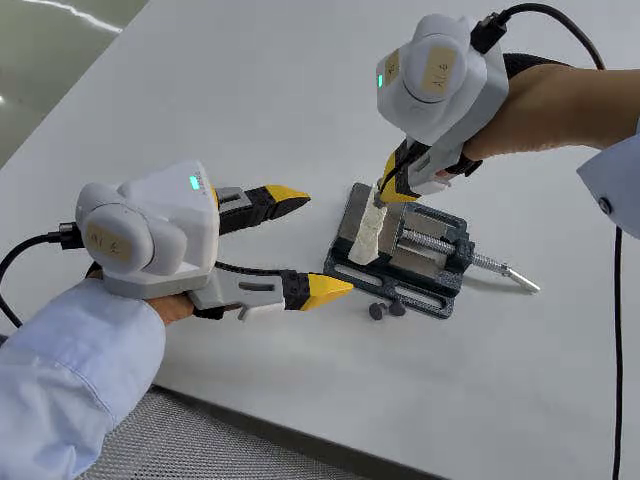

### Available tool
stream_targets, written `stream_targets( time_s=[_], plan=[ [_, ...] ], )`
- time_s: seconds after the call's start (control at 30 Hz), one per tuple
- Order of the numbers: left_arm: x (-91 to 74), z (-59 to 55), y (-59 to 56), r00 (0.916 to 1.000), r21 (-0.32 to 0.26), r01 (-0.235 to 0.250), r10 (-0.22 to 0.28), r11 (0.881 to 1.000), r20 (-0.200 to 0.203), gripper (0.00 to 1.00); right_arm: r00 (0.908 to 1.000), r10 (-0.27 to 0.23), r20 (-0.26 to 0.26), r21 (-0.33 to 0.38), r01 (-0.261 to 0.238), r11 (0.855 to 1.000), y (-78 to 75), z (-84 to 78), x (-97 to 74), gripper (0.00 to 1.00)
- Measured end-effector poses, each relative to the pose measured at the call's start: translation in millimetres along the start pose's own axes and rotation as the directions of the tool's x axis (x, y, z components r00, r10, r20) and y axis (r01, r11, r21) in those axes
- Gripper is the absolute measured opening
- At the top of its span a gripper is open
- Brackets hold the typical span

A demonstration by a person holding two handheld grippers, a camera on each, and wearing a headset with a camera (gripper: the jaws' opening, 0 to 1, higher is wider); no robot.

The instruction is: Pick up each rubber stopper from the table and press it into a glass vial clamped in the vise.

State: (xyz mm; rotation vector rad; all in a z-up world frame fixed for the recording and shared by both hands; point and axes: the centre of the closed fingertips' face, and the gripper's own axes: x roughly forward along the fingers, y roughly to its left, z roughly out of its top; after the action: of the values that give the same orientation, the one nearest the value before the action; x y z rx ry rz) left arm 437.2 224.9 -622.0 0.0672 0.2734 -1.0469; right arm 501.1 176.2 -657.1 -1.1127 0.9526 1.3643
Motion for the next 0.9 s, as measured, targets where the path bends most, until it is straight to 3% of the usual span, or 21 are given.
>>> stream_targets(
  time_s=[0.9],
  plan=[
    [-1.5,2.8,8.2,0.9995,-0.013,-0.031,0.031,0.999,0.01,0.61,0.9992,-0.012,-0.037,-0.011,0.012,1.0,1.0,0.5,3.0,0.0]
  ],
)
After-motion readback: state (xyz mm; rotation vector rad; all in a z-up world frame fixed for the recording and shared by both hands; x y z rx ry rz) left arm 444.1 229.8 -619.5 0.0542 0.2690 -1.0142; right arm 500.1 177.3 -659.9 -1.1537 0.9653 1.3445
